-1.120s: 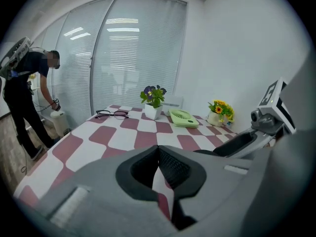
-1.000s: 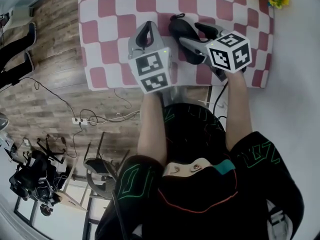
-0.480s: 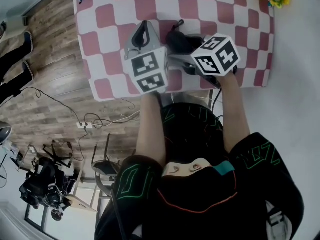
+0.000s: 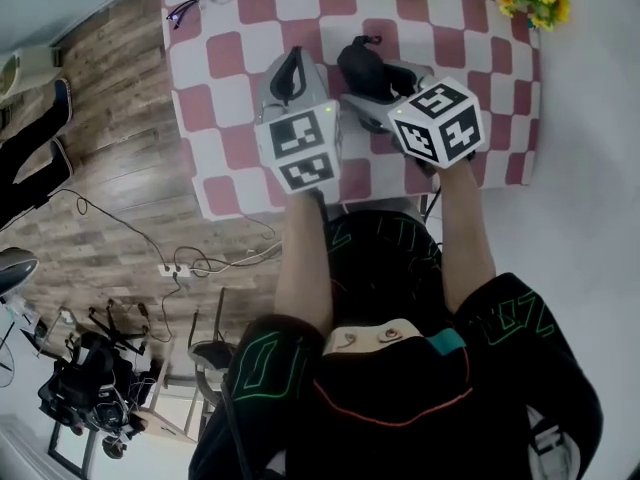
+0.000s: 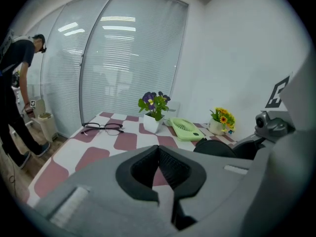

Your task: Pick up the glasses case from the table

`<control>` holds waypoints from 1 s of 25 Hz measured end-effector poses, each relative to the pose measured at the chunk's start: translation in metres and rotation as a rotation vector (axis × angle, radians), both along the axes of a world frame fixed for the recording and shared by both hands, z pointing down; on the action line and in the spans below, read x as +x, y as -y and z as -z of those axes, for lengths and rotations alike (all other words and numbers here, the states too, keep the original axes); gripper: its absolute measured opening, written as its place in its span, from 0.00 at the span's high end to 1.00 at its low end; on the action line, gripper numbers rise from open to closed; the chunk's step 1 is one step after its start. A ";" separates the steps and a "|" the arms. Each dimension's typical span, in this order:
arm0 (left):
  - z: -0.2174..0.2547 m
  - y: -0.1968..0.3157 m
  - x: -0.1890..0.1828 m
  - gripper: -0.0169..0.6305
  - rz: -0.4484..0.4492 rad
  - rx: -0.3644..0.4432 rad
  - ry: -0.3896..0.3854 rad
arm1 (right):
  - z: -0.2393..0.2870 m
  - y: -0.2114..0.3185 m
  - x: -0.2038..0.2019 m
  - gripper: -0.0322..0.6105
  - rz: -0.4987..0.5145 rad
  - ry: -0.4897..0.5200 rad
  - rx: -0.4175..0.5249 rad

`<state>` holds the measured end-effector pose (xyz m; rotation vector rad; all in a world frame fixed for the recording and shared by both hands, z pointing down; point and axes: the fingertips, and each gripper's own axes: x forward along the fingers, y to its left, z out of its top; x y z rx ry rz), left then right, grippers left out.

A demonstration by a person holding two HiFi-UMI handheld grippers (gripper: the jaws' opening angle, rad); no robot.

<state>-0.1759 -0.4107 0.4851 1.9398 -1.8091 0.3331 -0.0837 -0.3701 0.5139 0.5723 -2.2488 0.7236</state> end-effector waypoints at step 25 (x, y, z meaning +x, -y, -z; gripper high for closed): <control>0.234 0.050 0.078 0.96 0.002 0.549 0.183 | 0.242 0.121 0.132 0.47 -0.386 0.231 0.858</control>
